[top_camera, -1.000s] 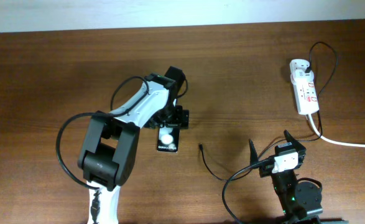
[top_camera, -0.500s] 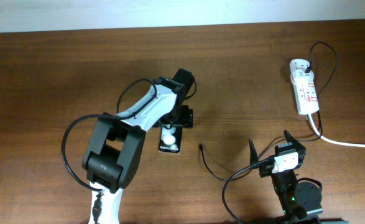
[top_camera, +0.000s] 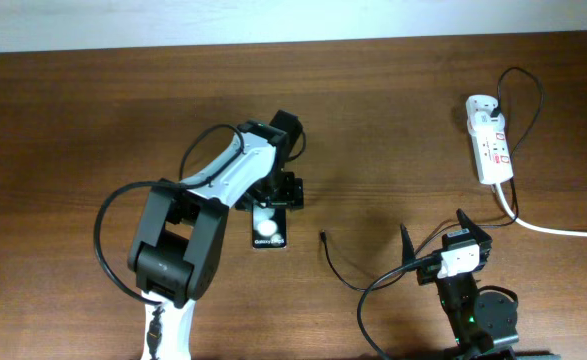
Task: Plug charger to phone and switch on socket
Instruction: 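Lower the left gripper and grasp the phone's top edge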
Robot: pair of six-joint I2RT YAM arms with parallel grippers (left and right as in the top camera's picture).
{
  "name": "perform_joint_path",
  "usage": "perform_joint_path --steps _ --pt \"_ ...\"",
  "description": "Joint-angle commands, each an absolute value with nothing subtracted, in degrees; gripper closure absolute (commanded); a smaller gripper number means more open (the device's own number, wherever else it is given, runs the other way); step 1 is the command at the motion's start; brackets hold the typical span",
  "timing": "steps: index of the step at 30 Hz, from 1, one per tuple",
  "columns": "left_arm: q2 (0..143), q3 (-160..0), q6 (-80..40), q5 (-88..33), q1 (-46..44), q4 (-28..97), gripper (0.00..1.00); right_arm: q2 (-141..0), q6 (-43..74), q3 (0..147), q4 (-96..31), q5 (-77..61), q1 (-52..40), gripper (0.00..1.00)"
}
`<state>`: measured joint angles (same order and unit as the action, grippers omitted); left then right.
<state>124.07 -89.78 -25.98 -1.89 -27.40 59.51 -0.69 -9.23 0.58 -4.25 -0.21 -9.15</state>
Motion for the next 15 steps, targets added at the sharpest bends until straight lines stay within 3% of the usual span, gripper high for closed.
perform_joint_path --steps 1,4,6,7,9,10,11,15 --pt "126.6 -88.2 -26.1 1.5 -28.4 59.2 0.10 -0.3 -9.0 0.3 -4.6 0.3 -9.0 0.01" --pt "126.7 -88.2 -26.1 1.5 -27.7 59.0 0.01 -0.3 -9.0 0.3 -4.6 0.3 -9.0 0.01" --pt "126.7 -88.1 -26.0 2.9 -27.6 59.1 0.01 -0.3 -9.0 0.3 -4.6 0.3 -9.0 0.01" --pt "126.6 -88.1 -25.1 2.8 -27.6 59.1 0.04 -0.3 -9.0 0.3 -4.6 0.3 -9.0 0.01" --pt "126.7 -88.1 -24.8 2.8 -27.6 59.1 0.27 -0.3 -9.0 0.3 -4.6 0.3 -9.0 0.01" --pt "126.6 -88.1 -24.8 2.8 -27.6 59.1 0.32 -0.3 -9.0 0.3 -4.6 0.3 -9.0 0.01" --pt "126.6 -88.1 -24.8 2.8 -27.6 59.0 0.36 -0.3 -9.0 0.3 -4.6 0.3 -9.0 0.01" --pt "126.6 -88.8 -24.8 2.7 -27.6 59.5 0.34 -0.3 -9.0 0.3 -4.6 0.3 -9.0 0.01"
